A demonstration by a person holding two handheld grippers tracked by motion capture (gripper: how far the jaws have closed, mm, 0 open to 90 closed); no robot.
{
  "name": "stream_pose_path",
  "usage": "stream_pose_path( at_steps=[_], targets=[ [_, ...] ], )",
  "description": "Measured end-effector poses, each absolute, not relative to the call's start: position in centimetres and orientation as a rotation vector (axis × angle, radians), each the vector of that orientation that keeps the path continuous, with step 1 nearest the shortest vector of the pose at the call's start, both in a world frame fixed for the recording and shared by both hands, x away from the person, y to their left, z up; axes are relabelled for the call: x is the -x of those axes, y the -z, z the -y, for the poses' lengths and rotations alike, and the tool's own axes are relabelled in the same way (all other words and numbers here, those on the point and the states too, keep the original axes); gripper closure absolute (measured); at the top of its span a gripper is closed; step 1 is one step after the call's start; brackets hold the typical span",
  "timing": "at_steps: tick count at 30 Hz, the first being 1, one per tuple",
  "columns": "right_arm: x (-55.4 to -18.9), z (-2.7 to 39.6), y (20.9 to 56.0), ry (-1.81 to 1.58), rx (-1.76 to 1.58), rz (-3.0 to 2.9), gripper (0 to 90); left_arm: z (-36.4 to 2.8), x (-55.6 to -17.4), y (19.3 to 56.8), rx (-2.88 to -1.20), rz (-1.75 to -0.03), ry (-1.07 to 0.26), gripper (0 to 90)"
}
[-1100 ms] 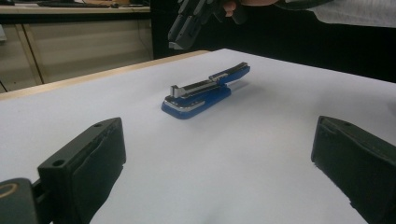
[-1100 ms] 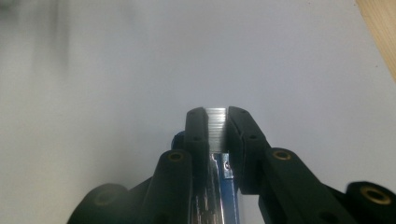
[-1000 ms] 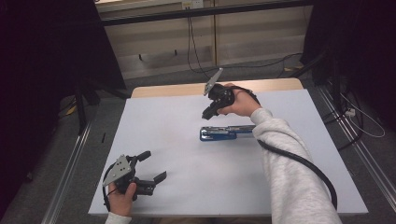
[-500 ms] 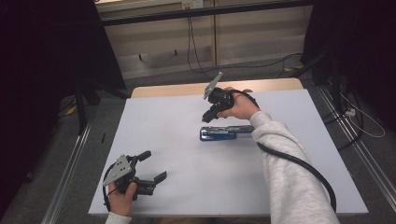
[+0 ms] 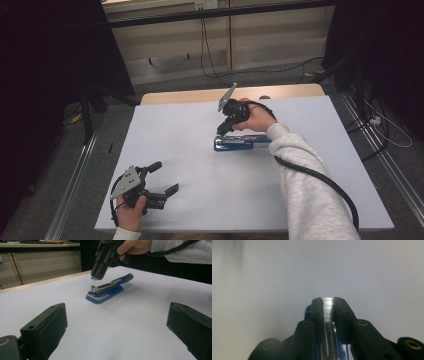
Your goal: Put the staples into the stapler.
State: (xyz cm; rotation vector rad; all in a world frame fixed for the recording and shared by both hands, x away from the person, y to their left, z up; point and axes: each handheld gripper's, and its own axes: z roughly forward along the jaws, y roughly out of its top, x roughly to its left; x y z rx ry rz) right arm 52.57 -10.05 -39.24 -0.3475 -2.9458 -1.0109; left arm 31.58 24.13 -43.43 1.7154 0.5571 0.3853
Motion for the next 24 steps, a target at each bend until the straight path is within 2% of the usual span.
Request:
stream_pose_path(
  at_steps=[24],
  targets=[
    [-52.43, 9.81, 40.22, 0.981, 0.330, 2.952, 78.4, -24.14, -31.59, 43.41, -1.717, -0.553, -0.386, 3.1]
  ],
)
